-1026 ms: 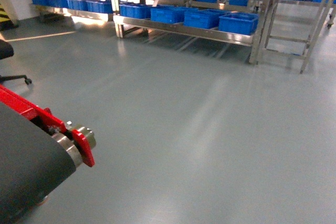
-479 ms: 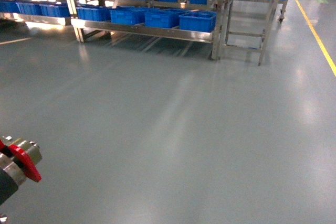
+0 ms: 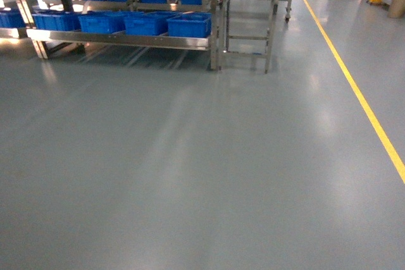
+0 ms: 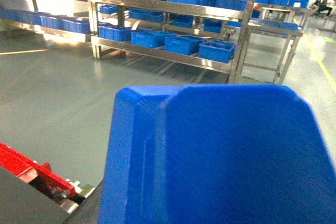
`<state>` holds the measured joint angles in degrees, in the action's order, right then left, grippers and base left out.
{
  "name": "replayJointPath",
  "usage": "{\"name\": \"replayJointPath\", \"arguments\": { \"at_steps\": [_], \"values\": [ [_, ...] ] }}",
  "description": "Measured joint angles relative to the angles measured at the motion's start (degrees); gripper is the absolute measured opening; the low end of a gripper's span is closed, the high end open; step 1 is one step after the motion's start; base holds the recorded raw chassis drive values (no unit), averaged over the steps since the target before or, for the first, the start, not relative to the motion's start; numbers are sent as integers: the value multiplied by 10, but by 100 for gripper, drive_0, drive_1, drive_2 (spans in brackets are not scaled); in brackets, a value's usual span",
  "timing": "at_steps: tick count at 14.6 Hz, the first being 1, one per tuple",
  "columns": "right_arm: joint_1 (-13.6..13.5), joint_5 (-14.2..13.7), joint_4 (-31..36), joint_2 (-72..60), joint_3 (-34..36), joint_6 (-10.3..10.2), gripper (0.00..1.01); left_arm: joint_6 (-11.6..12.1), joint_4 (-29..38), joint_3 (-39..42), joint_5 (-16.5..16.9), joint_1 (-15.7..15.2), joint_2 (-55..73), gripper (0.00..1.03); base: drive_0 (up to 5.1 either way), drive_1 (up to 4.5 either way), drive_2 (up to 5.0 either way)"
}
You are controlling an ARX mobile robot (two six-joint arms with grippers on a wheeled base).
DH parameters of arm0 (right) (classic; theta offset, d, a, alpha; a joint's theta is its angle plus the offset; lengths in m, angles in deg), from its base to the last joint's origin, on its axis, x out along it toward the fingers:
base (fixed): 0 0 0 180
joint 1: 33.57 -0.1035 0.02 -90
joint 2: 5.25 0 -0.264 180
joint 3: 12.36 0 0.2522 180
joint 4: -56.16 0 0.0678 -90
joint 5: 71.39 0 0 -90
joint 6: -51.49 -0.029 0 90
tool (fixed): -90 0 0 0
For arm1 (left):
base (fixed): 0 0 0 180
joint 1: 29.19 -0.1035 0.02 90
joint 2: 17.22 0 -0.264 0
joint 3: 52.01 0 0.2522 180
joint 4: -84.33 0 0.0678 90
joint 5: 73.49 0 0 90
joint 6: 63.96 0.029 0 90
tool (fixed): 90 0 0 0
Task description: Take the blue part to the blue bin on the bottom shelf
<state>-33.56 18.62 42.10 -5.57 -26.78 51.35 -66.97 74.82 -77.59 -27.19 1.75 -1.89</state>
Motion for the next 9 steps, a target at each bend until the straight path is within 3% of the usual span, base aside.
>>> {"name": "replayJointPath", "arguments": {
  "at_steps": [6, 7, 9],
  "values": [
    [0, 0, 0, 0, 0, 0, 98, 0, 0, 0, 0, 0, 0, 43, -161, -161, -161],
    [0, 0, 0, 0, 0, 0, 98, 0, 0, 0, 2, 2, 2, 43, 0, 0, 0],
    [0, 0, 0, 0, 0, 0, 98, 0, 0, 0, 0, 0, -1, 43, -4, 410, -419]
  ]
}}
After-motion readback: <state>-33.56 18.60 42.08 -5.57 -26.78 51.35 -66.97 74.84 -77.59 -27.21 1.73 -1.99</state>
